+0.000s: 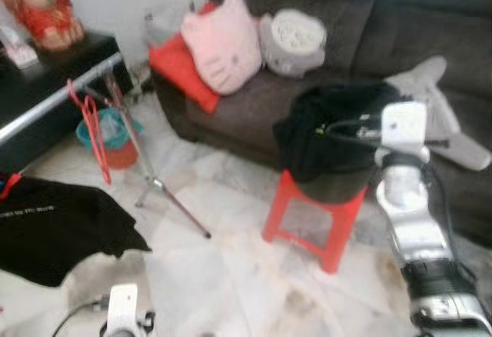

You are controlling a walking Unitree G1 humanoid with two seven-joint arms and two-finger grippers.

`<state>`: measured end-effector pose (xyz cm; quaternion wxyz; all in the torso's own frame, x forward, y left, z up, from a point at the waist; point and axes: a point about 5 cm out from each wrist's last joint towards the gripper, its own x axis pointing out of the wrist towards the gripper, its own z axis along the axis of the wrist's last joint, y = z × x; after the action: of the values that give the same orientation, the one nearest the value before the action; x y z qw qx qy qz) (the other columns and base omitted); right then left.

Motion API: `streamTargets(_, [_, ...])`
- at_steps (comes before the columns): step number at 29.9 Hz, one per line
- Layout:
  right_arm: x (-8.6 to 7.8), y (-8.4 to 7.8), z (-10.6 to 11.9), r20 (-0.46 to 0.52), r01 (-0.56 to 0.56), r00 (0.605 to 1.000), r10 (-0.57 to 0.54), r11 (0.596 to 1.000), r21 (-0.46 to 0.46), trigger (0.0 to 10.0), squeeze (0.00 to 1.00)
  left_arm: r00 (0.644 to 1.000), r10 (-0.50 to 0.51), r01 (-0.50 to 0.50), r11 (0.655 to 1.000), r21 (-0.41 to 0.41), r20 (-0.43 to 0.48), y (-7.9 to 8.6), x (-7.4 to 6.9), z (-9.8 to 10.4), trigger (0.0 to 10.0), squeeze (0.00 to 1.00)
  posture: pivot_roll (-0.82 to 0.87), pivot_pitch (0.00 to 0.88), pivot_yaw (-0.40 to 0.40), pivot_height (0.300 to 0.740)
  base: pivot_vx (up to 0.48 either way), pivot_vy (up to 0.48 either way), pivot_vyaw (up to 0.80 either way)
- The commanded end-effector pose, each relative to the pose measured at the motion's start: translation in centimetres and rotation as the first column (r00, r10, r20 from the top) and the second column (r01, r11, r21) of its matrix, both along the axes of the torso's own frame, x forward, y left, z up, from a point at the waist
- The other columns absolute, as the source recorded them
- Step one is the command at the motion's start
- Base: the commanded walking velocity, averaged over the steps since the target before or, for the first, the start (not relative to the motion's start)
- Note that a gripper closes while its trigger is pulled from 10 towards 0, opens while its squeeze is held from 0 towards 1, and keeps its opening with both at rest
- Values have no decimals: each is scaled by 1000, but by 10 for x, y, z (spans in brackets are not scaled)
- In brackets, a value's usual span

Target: Hang hanger

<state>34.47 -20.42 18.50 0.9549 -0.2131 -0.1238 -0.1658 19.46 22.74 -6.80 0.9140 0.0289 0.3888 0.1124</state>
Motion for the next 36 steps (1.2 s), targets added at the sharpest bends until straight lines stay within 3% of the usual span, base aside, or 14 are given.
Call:
streamTargets(1, [-1, -2, 13, 55, 17, 998, -15, 999, -32, 10000, 0, 1000, 1, -1, 1000, -2, -13, 0, -4, -2, 10000, 0, -61, 0, 34, 728, -307, 0, 0])
streamTargets(9, [0, 4, 17, 74, 11, 997, -4, 996, -90, 10000, 0, 1000, 2, -2, 1000, -4, -14, 0, -3, -2, 10000, 0, -62, 0, 33, 728, -307, 0, 0])
streamTargets(36, [0, 16, 15, 69, -32, 997, 42, 990, -138, 10000, 0, 1000, 5, -5, 1000, -4, -9, -1, -4, -2, 10000, 0, -54, 0, 29, 728, -304, 0, 0])
